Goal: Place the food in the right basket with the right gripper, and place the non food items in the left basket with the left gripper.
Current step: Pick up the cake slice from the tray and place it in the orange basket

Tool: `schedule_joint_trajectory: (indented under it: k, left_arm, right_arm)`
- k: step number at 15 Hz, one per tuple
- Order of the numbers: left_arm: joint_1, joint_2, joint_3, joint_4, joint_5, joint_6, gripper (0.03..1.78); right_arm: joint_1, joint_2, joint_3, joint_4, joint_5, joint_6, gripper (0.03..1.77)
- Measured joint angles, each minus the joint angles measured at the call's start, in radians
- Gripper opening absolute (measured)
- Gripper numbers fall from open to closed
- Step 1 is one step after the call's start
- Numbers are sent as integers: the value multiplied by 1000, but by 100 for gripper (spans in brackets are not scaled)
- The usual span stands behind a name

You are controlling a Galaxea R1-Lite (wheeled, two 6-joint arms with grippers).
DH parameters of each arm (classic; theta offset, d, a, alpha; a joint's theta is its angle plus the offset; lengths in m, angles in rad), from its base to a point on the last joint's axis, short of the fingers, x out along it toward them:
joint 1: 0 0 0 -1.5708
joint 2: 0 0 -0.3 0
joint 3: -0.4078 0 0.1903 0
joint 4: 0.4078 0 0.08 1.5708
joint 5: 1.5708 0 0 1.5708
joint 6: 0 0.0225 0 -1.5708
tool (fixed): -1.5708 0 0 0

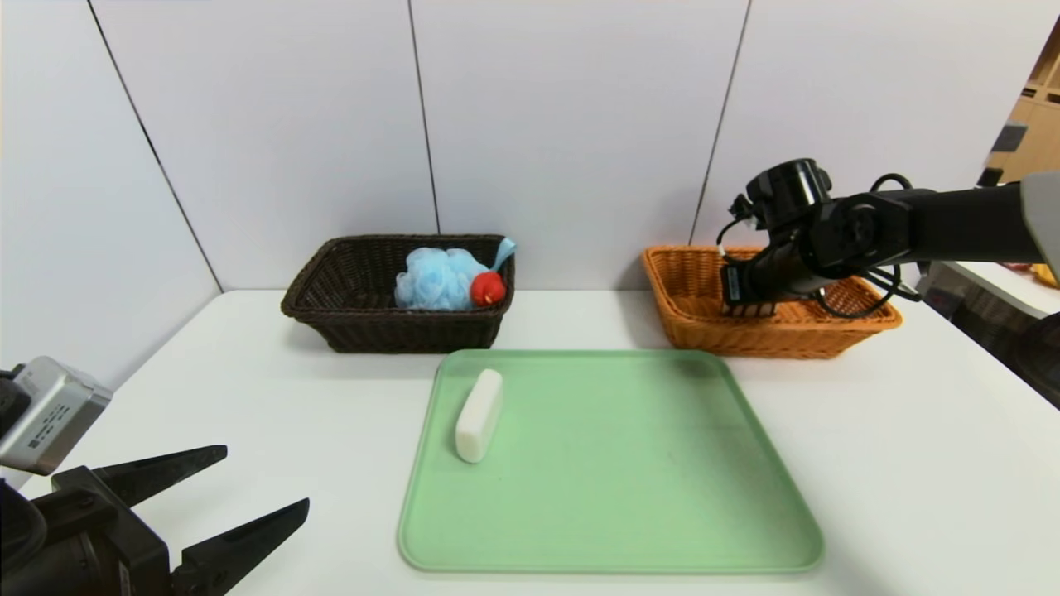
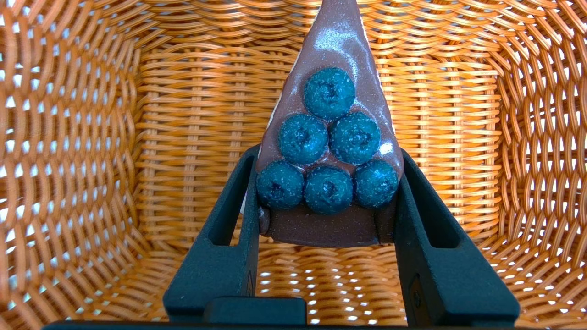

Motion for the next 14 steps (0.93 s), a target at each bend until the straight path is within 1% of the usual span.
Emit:
schedule_joint_trajectory:
  k: [3,6,9,14]
  left_arm:
    - [0,0,0,0,0,0,169]
    - [0,0,0,0,0,0,169]
    - [0,0,1,0,0,0,169]
    - [0,0,2,0,0,1,169]
  right_arm:
    - [-2,6,-4,-6,-1,0,110]
    - [-7,5,-4,-7,-1,-1,130]
    - [-8,-10,2,-4,-1,-7,143]
    - [4,-86,33,-2,1,-37,156]
